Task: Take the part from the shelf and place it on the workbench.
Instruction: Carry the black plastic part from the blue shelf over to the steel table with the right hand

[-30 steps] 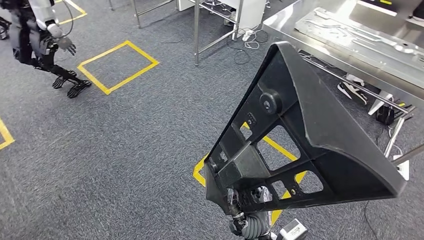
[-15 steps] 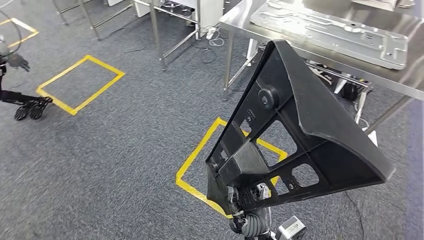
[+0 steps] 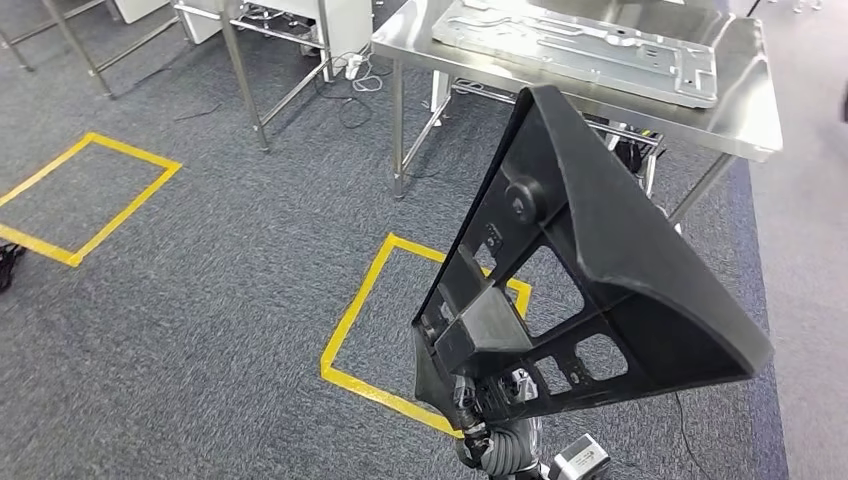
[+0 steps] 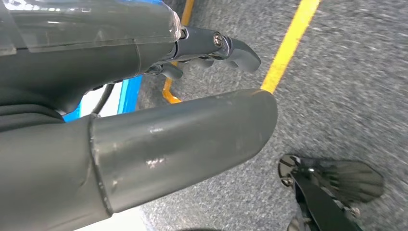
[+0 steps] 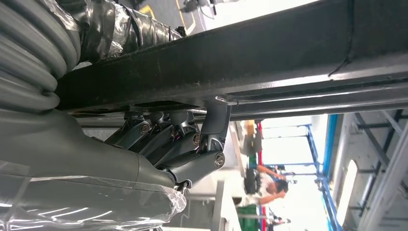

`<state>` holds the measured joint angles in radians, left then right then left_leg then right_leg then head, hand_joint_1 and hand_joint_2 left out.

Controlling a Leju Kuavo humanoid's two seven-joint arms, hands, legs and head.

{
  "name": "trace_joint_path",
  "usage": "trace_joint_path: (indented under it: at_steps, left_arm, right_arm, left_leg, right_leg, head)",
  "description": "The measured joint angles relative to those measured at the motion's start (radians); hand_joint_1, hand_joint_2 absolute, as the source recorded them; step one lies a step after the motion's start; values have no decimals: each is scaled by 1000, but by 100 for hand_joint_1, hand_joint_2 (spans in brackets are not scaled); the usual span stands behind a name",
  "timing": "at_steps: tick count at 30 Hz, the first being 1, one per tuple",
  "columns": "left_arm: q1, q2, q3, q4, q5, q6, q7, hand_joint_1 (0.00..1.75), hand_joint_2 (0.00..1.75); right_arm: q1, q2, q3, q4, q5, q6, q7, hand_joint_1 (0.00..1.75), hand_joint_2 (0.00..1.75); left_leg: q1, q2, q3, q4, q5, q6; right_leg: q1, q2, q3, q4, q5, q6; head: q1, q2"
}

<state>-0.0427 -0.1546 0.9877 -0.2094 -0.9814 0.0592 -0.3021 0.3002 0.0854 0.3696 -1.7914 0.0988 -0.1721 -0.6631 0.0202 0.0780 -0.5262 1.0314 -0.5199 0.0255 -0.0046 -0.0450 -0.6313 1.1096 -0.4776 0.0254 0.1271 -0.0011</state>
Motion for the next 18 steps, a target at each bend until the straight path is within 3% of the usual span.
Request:
trace_joint_path:
  at_steps: [2, 4, 6, 7, 9, 11, 12, 13, 15, 16, 18]
  left_arm:
    - [-2, -1, 0, 0, -1, -1, 0, 0, 0]
    - [-6, -2, 0, 0, -4, -2, 0, 0, 0]
    - [-10, -1, 1, 0, -9, -3, -1, 0, 0]
    - [-10, -1, 1, 0, -11, -3, -2, 0, 0]
    - [-10, -1, 2, 0, -15, -4, -3, 0, 0]
    - [-7, -1, 2, 0, -20, -4, 2, 0, 0]
    - [-6, -1, 2, 0, -22, -4, 5, 0, 0]
    - [-4, 0, 2, 0, -23, -4, 7, 0, 0]
    - [-3, 1, 3, 0, -26, -4, 9, 0, 0]
    - [-3, 2, 4, 0, -27, -4, 9, 0, 0]
    - [-5, 3, 6, 0, -29, -5, 8, 0, 0]
  right_arm:
    - [-1, 0, 1, 0, 6, -4, 4, 175, 175]
    - [-1, 0, 2, 0, 11, -9, 12, 175, 175]
    - [-1, 0, 2, 0, 14, -15, 18, 175, 175]
    - [-3, 0, 3, 1, 15, -17, 19, 175, 175]
    - [-8, 0, 7, 4, 16, -19, 27, 175, 175]
    - [-13, 0, 11, 10, 17, -20, 36, 175, 175]
    - [-15, 0, 12, 13, 17, -20, 40, 175, 175]
    - [-16, 0, 13, 15, 17, -21, 43, 175, 175]
    - [-19, 0, 14, 20, 17, -23, 47, 175, 175]
    - [-21, -1, 16, 21, 17, -25, 48, 175, 175]
    - [-23, -2, 18, 24, 18, -29, 49, 175, 175]
  left_leg:
    - [-2, 16, 9, -2, -7, -10]
    - [-4, 34, 19, -9, -10, -21]
    - [-2, 13, 24, 3, -25, -31]
    - [-1, -12, 12, 34, -44, -34]
    - [1, -57, -51, 156, -100, -38]
    - [2, -68, -115, 257, -122, -42]
    - [2, -70, -125, 258, -102, -43]
    - [2, -72, -118, 223, -66, -44]
    - [4, -105, -77, 101, 5, -42]
    - [5, -124, -60, 56, 21, -38]
    - [4, -144, -49, 27, 19, -29]
  right_leg:
    - [12, -23, 32, -65, 13, -14]
    - [16, -5, 33, -71, 11, -24]
    - [9, 16, 45, -88, 16, -36]
    - [5, 26, 51, -97, 19, -41]
    - [1, 47, 57, -102, 20, -49]
    - [1, 75, 58, -98, 17, -52]
    - [1, 91, 58, -95, 15, -51]
    - [0, 107, 59, -90, 11, -49]
    - [-1, 134, 55, -73, 1, -41]
    - [-1, 146, 51, -65, -4, -34]
    - [-3, 163, 41, -56, -7, -22]
  head:
    - [0, 0]
    - [-1, 0]
    - [-1, 0]
    - [-1, 0]
    - [-2, 0]
    - [-2, 0]
    - [-2, 0]
    - [-2, 0]
    - [-2, 0]
    - [-2, 0]
    - [-1, 0]
